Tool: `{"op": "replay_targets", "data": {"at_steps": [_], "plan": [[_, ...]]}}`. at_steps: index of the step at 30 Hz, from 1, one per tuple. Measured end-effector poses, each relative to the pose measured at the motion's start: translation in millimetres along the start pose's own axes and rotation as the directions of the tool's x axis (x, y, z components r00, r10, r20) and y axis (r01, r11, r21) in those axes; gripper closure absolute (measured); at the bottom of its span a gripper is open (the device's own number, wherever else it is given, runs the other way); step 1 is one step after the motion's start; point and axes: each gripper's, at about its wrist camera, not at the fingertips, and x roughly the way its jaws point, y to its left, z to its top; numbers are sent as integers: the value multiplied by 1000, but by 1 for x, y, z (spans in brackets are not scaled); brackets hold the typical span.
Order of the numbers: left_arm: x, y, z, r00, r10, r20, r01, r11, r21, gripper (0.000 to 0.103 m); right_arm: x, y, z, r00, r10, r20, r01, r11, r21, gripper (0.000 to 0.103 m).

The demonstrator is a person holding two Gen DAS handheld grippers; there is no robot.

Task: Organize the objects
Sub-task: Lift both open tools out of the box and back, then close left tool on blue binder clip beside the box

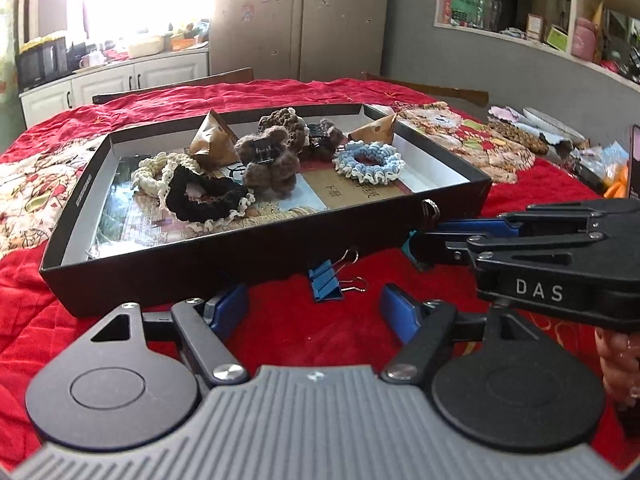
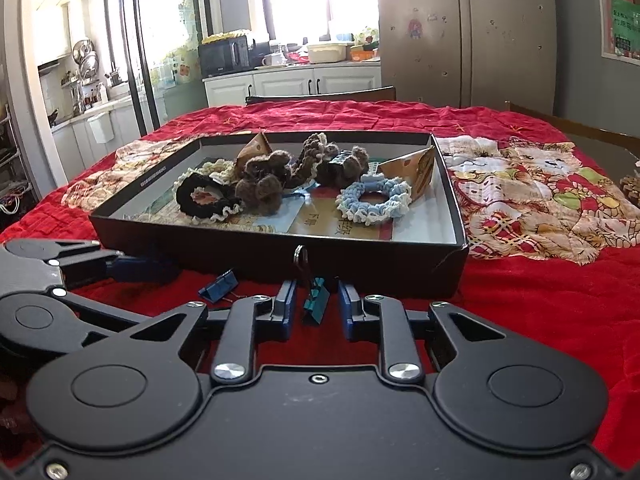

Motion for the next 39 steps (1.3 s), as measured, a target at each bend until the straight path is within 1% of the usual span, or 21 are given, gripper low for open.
{"op": "replay_targets", "data": {"at_steps": [1,3,6,11,17,19,21,23,33,39], "plan": [[0,0,0,1000,5,1,-5,1000,-8,24,0,-1,0,1000,-1,0,1,1000,1,86],[-1,0,1,1000,13,4,-13,1000,-28,28,1,-2,-1,1000,0,-2,0,1000,3,89],[-1,1,1,1000,26,5,-25,998,-59,31,0,-2,-2,1000,0,-2,0,1000,2,93],[-1,0,2,999,51,3,-51,993,-103,35,-1,-2,-3,1000,3,1,-3,1000,3,95],[1,-4,4,995,99,-3,-99,984,-146,39,-3,-2,-3,1000,13,7,-13,1000,6,95],[2,-6,5,993,115,-5,-115,981,-159,47,-3,-3,-4,1000,17,8,-17,1000,8,95],[2,-7,5,993,120,-5,-119,979,-168,70,-3,-3,-4,1000,20,9,-20,1000,12,96],[3,-8,6,994,107,-9,-107,979,-173,77,-4,-4,-4,1000,22,10,-22,1000,14,96],[1,-8,4,995,100,-1,-98,979,-179,83,-5,-5,-4,999,27,17,-28,999,21,97],[-1,-5,3,996,87,4,-85,978,-189,85,-6,-5,-4,999,27,19,-28,999,19,98]]}}
